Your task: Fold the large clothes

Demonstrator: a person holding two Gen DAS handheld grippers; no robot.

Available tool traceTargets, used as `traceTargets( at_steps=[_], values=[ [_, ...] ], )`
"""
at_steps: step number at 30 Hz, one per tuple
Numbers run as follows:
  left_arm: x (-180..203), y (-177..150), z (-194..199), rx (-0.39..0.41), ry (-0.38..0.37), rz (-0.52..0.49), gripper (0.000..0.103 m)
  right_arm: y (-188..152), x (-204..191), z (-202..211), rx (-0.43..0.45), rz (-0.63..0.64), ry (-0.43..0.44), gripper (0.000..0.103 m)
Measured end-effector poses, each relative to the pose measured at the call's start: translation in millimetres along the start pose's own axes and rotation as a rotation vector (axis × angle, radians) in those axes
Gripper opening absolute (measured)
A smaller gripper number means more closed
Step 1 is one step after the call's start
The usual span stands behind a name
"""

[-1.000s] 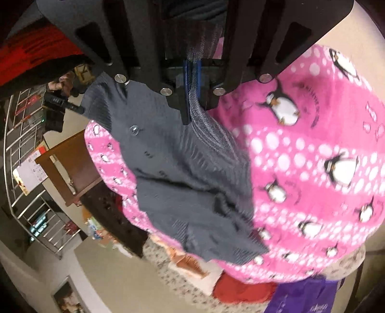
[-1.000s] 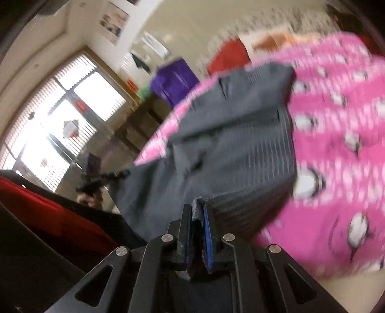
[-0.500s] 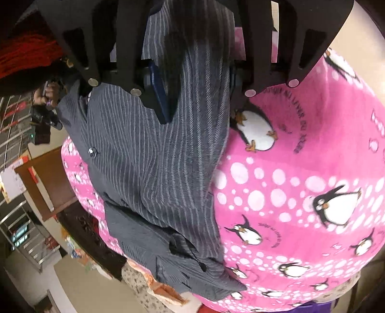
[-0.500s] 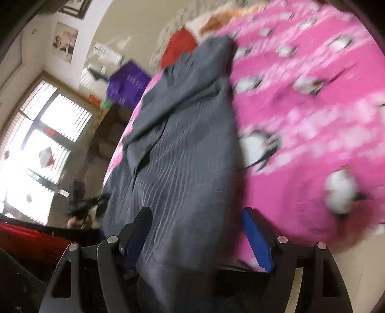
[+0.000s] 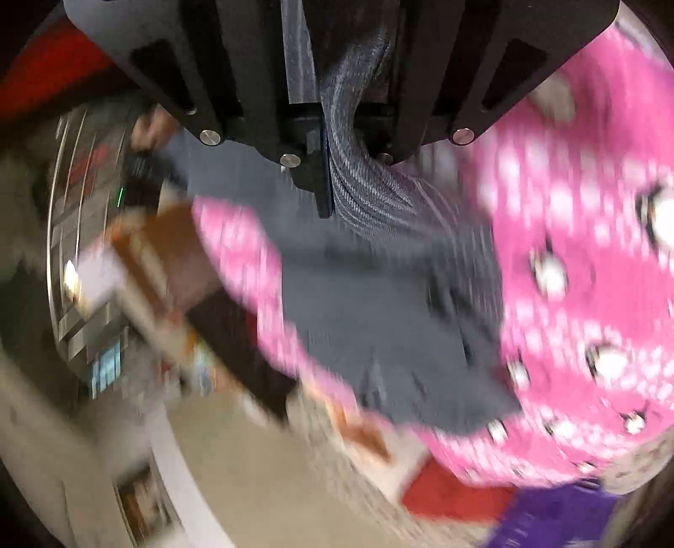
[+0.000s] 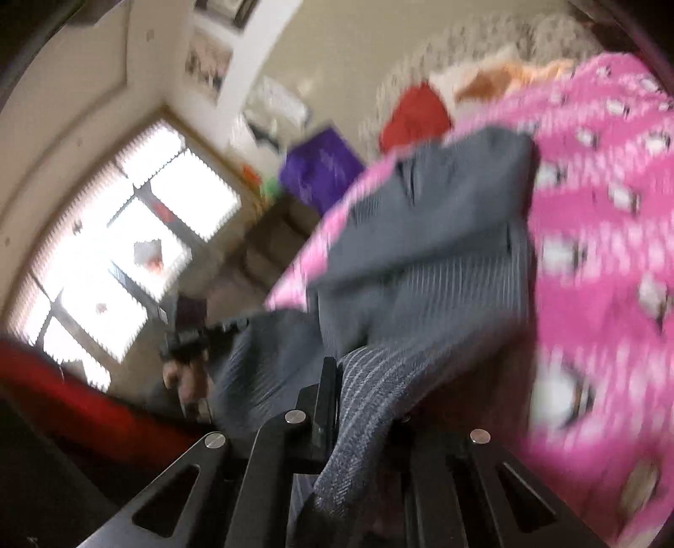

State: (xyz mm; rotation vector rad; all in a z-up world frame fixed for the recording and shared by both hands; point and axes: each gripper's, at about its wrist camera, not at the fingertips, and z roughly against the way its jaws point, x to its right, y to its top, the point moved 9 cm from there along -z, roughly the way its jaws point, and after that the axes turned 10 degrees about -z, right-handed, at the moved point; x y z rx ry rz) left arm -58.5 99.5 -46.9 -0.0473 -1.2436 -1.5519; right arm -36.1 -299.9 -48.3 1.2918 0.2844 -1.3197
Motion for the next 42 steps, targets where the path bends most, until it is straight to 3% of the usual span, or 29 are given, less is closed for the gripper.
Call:
traceTargets(
  at_steps=[4, 8, 12, 20, 24, 26, 28, 30, 32, 33, 36, 38, 40, 42],
  values=[
    [-38.3, 68.7, -11.2, 0.151, 0.105, 0.123, 0.003, 74.9, 14.8, -19.7, 0.123, -0.011, -0.037, 0.008],
    [-75.1, 112.4, -31.5, 0.182, 0.208, 0.176, 0.003, 143.4, 48.1, -40.1, 0.213, -0.074, -0.11, 0.008],
    [-89.2, 149.7, -60.7, 0.152, 0.287, 0.121, 0.003, 198.0, 78.7, -85.1, 0.209, -0.097, -0.23, 0.008],
    [-139.8, 198.7, -127.7, 0.025, 0.454, 0.044, 0.003, 255.9, 143.4, -152.8, 0.158, -0.132, -0.408, 0.008],
    [-176.9, 185.7, -164.0, -0.093, 0.557, 0.007, 0.005, 265.7, 168.4, -179.4, 0.128, -0.12, -0.48, 0.008],
    [-194.1, 166.0, -176.8, -0.156, 0.584, 0.026, 0.007, 262.8, 184.5, -190.7, 0.098, -0.161, -0.483, 0.008],
    [-197.1, 156.3, -178.9, -0.162, 0.586, -0.008, 0.011, 263.4, 189.7, -189.4, 0.103, -0.214, -0.456, 0.009],
    [-194.6, 154.2, -176.9, -0.177, 0.576, -0.049, 0.014, 262.5, 183.1, -180.9, 0.09, -0.245, -0.426, 0.018],
    [-191.3, 156.2, -169.1, -0.202, 0.545, -0.063, 0.019, 261.8, 168.1, -167.0, 0.08, -0.244, -0.416, 0.038],
    [-189.4, 158.1, -164.7, -0.21, 0.53, -0.061, 0.02, 262.0, 158.5, -158.4, 0.09, -0.231, -0.402, 0.039],
    [-167.7, 169.1, -140.5, -0.195, 0.5, -0.12, 0.026, 259.8, 127.7, -125.2, 0.138, -0.184, -0.363, 0.041],
    [-154.8, 172.3, -119.5, -0.175, 0.507, -0.165, 0.046, 251.0, 109.6, -102.5, 0.167, -0.145, -0.375, 0.041],
    [-137.2, 171.9, -96.5, -0.114, 0.536, -0.204, 0.048, 235.2, 90.6, -88.4, 0.176, -0.093, -0.364, 0.041],
    [-119.9, 162.5, -80.5, -0.068, 0.519, -0.219, 0.048, 208.9, 69.4, -87.1, 0.145, -0.015, -0.345, 0.041]
  ],
)
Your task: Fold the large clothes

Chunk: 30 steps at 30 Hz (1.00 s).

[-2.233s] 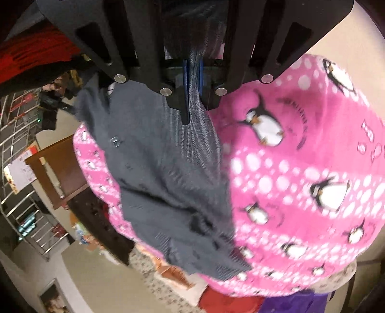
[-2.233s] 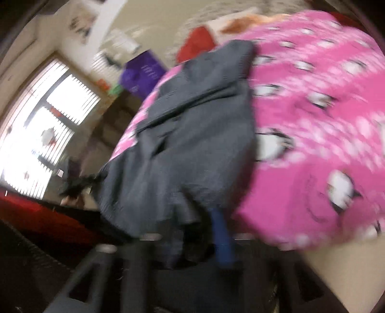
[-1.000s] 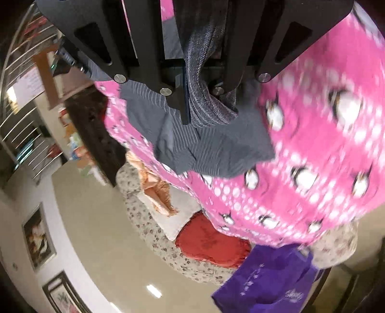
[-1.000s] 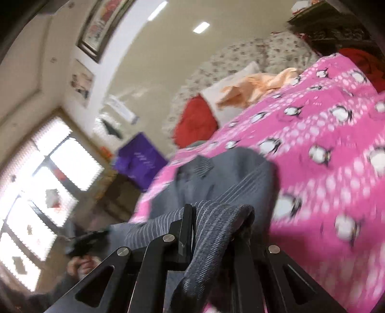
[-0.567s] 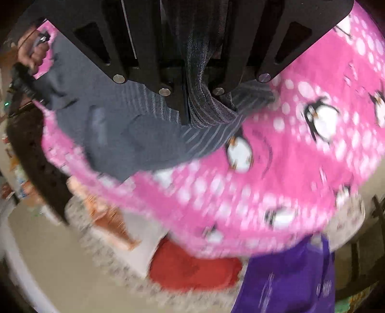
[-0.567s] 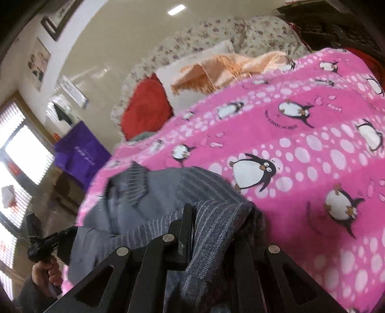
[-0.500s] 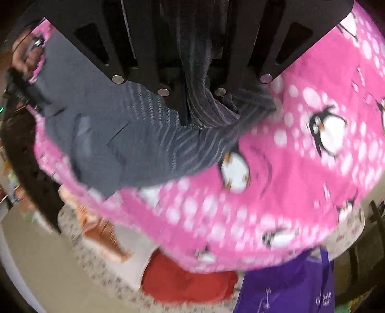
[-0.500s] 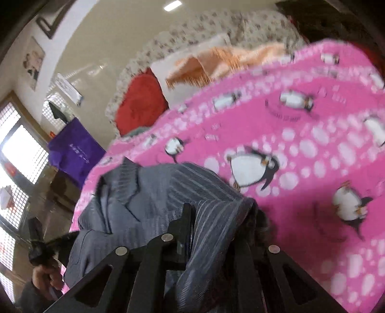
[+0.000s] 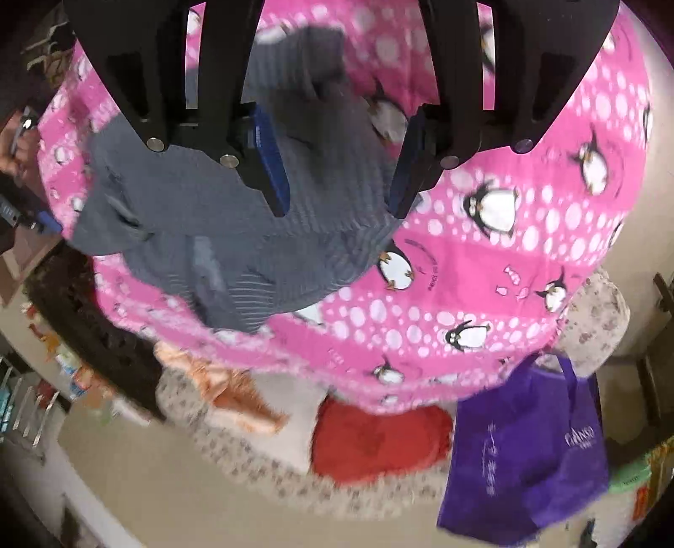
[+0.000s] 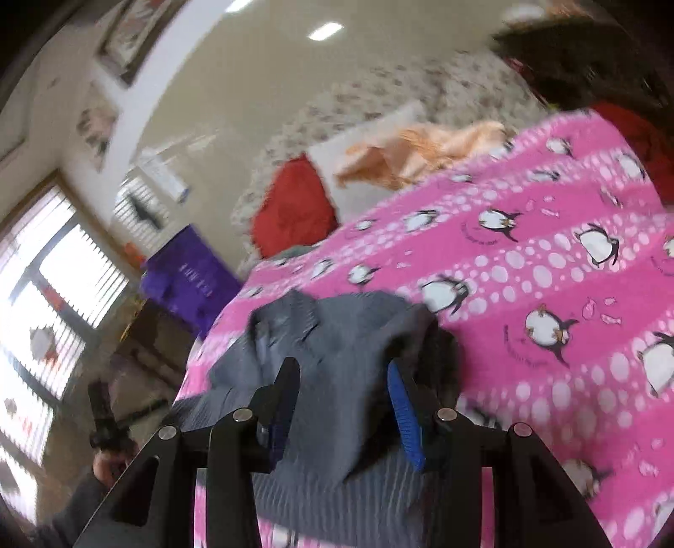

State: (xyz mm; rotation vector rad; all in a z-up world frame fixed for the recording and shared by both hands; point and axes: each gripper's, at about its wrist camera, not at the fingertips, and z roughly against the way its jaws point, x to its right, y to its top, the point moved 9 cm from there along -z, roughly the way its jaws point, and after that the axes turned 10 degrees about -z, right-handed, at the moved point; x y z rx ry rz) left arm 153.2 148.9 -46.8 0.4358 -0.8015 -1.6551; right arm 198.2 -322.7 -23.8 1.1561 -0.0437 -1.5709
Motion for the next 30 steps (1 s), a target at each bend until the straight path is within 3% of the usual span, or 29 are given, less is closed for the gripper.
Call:
traceTargets(
  at_steps=[3, 4, 5, 7, 9, 10, 11, 14, 16, 19, 21, 25, 30],
  values=[
    [40.1, -31.8, 29.6, 0.067, -0.06, -0.039, 0.048, -48.1, -23.8, -4.4, -0.078, 0.139, 0.008, 0.041],
    [55.0, -39.7, 29.0, 0.063, -0.088, -0.053, 0.035, -63.4, -27.7, -10.1, -0.101, 0.181, -0.005, 0.041],
    [69.2, -52.3, 25.2, 0.038, -0.12, -0.067, 0.015, -76.6, -28.0, -18.2, -0.127, 0.208, -0.025, 0.039],
    [90.9, -75.5, 2.5, -0.042, -0.139, -0.098, 0.012, -98.5, -18.9, -38.3, -0.183, 0.241, -0.08, 0.036],
    [92.6, -89.8, -27.3, -0.113, -0.083, -0.107, 0.012, -110.8, 5.5, -60.6, -0.213, 0.279, -0.196, 0.036],
    [85.7, -95.9, -44.0, -0.154, -0.051, -0.088, 0.011, -116.0, 28.7, -73.0, -0.241, 0.273, -0.295, 0.035],
    [79.2, -100.4, -54.5, -0.183, -0.027, -0.078, 0.002, -117.7, 40.6, -76.9, -0.247, 0.267, -0.324, 0.032],
    [74.0, -104.6, -65.2, -0.201, -0.003, -0.133, 0.003, -106.8, 64.2, -72.0, -0.216, 0.215, -0.372, 0.032],
    [76.5, -104.3, -63.1, -0.222, 0.052, -0.206, 0.003, -101.1, 71.1, -64.8, -0.215, 0.16, -0.355, 0.033],
    [80.6, -93.6, -59.8, -0.23, 0.062, -0.194, 0.002, -91.4, 51.6, -55.7, -0.176, 0.211, -0.315, 0.033],
    [85.0, -82.6, -61.1, -0.205, 0.018, -0.167, 0.002, -92.3, 38.1, -64.5, -0.211, 0.226, -0.28, 0.033],
    [79.2, -52.5, -80.3, -0.181, -0.022, -0.098, 0.002, -79.1, 31.7, -99.2, -0.231, 0.25, -0.3, 0.033],
    [69.1, -22.9, -117.4, -0.211, -0.025, -0.044, 0.002, -43.2, 22.7, -137.9, -0.228, 0.25, -0.306, 0.033]
  ],
)
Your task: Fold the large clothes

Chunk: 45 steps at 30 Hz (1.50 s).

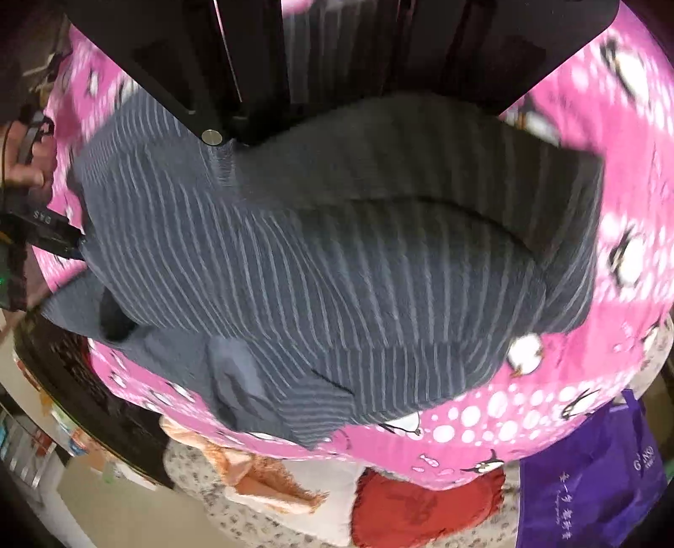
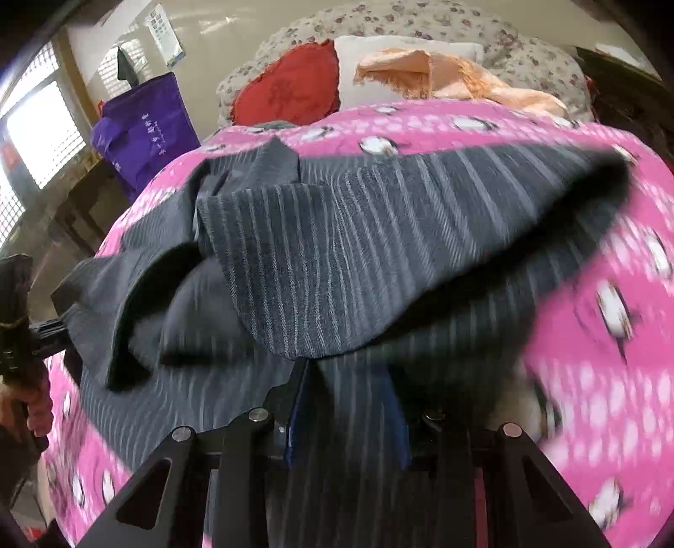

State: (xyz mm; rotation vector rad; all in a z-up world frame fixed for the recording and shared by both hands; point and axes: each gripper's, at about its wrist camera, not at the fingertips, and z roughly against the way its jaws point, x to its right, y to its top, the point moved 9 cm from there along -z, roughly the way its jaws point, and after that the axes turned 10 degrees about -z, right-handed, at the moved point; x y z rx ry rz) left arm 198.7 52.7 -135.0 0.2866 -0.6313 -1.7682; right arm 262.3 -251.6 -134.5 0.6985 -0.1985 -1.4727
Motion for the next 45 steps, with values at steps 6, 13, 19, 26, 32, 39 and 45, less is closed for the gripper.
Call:
traceTargets(
  at_steps=[6, 13, 19, 26, 32, 39, 45],
  values=[
    [-55.0, 70.8, -1.9, 0.136, 0.073, 0.2, 0.002, 79.3, -4.8, 3.9, 0.146, -0.07, 0.058, 0.033],
    [-62.5, 94.9, 18.2, 0.25, 0.033, 0.228, 0.003, 96.7, -20.6, 48.7, 0.28, -0.085, 0.198, 0.033],
    [-43.5, 67.3, 15.5, 0.248, 0.001, 0.255, 0.003, 58.9, -27.3, 50.1, 0.228, -0.057, 0.224, 0.033],
    [-14.5, 26.4, -17.8, 0.192, 0.113, 0.069, 0.005, 36.6, -93.6, -16.8, 0.021, 0.15, 0.251, 0.033],
    [-37.2, 8.7, -25.1, 0.232, 0.043, 0.174, 0.004, 88.3, -76.2, -64.6, 0.152, 0.09, 0.026, 0.03],
    [-40.2, 10.1, -27.3, 0.233, 0.014, 0.202, 0.004, 93.5, -57.8, -14.4, 0.217, -0.037, 0.066, 0.035],
    [-38.3, 10.4, -25.8, 0.214, 0.03, 0.178, 0.004, 27.0, 0.7, 52.9, 0.183, -0.118, 0.069, 0.041]
  ],
)
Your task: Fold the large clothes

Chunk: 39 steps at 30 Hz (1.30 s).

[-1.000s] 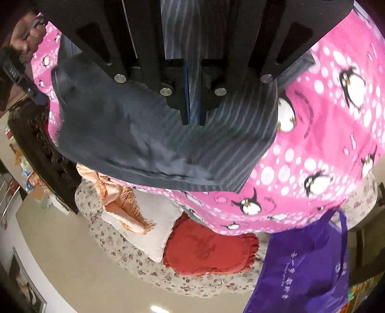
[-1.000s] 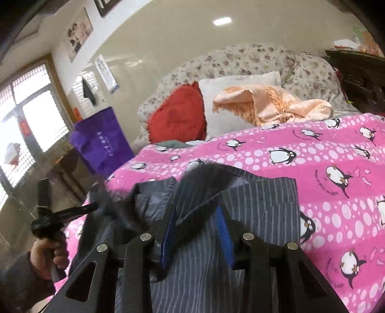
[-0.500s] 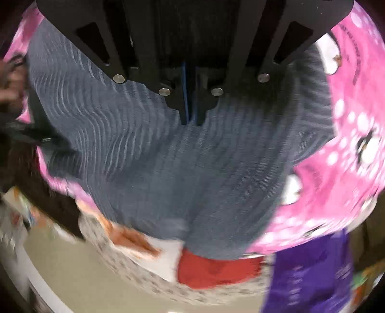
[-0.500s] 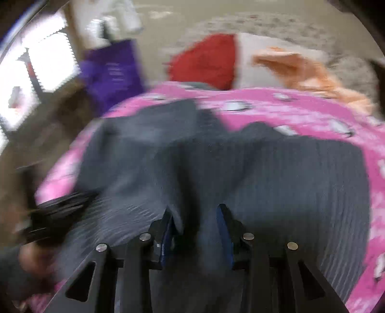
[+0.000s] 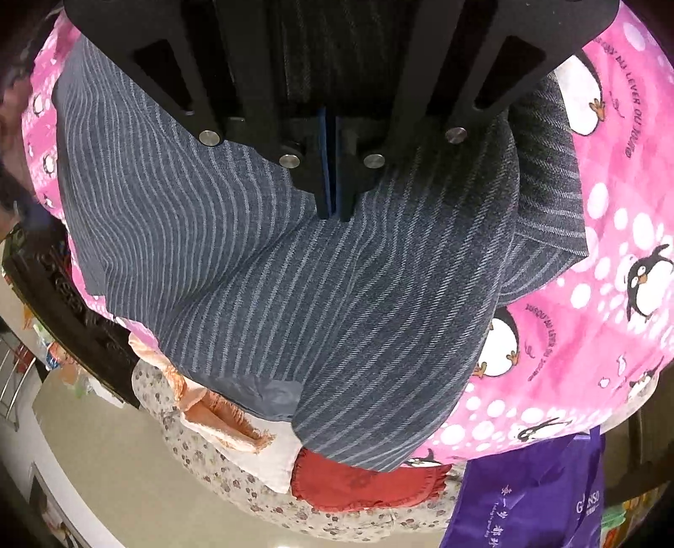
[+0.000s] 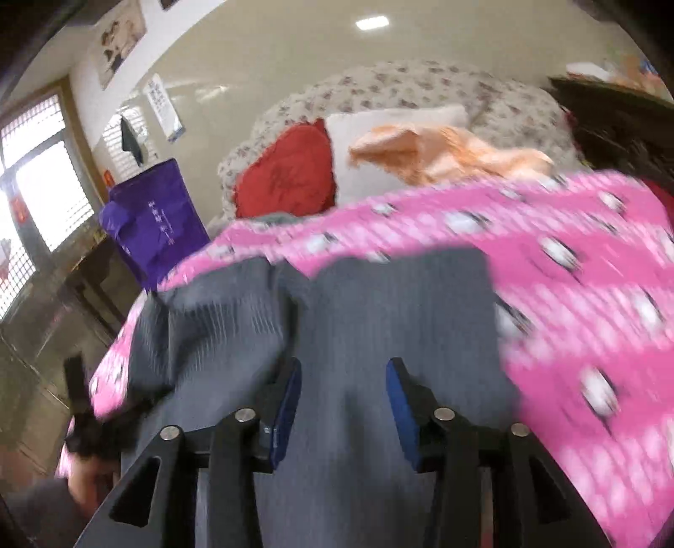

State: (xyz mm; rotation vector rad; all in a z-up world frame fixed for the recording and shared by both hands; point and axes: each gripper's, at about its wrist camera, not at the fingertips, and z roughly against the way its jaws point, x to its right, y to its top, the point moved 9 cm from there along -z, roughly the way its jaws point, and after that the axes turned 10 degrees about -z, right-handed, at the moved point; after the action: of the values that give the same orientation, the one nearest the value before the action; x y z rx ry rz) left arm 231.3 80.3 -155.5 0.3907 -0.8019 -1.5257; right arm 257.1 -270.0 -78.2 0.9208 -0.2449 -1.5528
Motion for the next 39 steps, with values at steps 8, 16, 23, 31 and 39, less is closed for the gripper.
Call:
traceTargets(
  at_steps=[8, 16, 23, 31, 39],
  values=[
    [-15.0, -16.6, 116.7, 0.053, 0.001, -0.036, 0.076, -91.1, 55.4, 36.2, -0.114, -0.098, 0.031, 0.05],
    [-39.7, -90.6, 128.1, -0.031, -0.051, 0.016, 0.076, -105.6, 47.9, 10.2, -0.13, -0.277, 0.245, 0.073],
    [-21.2, -80.6, 93.5, -0.051, -0.124, 0.023, 0.083, -100.2, 23.8, -19.4, -0.158, -0.184, 0.24, 0.067],
    [-8.1, -81.5, 124.8, -0.049, -0.19, 0.065, 0.012, -106.6, 5.3, 14.8, -0.182, -0.156, 0.329, 0.015],
    [-1.4, -139.5, 212.8, -0.111, -0.322, 0.042, 0.012, -173.2, -11.7, 84.6, -0.303, -0.224, 0.416, 0.014]
  ],
)
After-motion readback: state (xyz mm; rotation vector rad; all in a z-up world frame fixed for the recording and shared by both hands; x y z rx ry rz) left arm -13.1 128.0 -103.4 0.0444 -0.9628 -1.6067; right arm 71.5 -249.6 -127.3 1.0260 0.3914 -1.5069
